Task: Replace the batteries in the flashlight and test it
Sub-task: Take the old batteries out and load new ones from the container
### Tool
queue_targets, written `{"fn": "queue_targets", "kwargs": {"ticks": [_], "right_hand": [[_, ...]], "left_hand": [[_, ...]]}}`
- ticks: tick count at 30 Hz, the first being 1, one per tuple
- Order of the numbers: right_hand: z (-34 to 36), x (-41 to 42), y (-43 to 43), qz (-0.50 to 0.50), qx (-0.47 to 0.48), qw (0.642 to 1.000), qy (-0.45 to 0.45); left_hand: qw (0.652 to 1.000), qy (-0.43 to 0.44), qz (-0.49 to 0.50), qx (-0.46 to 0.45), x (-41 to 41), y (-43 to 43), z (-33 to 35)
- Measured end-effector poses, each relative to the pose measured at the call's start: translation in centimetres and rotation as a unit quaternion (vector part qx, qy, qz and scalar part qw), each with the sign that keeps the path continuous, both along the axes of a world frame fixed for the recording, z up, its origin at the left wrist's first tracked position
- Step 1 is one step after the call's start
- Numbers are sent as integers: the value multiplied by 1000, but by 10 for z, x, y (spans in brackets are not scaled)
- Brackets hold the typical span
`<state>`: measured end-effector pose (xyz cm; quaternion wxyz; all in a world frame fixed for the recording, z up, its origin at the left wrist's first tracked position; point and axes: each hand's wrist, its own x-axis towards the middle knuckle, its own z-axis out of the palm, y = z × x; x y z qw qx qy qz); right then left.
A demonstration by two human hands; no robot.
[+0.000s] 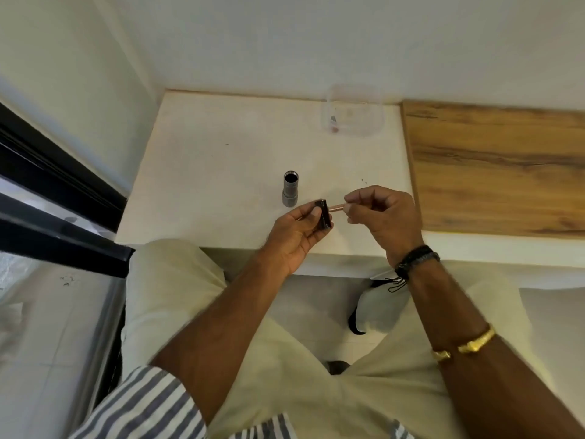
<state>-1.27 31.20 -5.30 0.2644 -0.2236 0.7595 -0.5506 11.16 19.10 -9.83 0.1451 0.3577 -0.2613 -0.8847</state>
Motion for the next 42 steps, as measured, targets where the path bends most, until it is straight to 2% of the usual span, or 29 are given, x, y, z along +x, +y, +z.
{"fn": "queue_targets", "kwargs": {"ticks": [9, 14, 19, 35, 38, 42], "right_hand": [[0, 10, 8, 26, 38, 994, 98], [-5, 14, 4, 0, 44, 995, 95], [-5, 22, 1, 26, 56, 992, 109], [-13, 32, -3, 60, 47, 980, 186], [-13, 30, -3, 62, 49, 982, 173], [-13, 26, -3, 59, 50, 991, 108]], "left_hand": [[998, -21, -33, -52, 10, 8, 1], [994, -39, -56, -82, 13, 11, 0], [994, -42, -44, -96, 13, 10, -1], [997, -28, -6, -68, 17, 8, -4], [997, -25, -16, -67, 17, 7, -4], [996, -29, -46, -67, 16, 4, -4]]}}
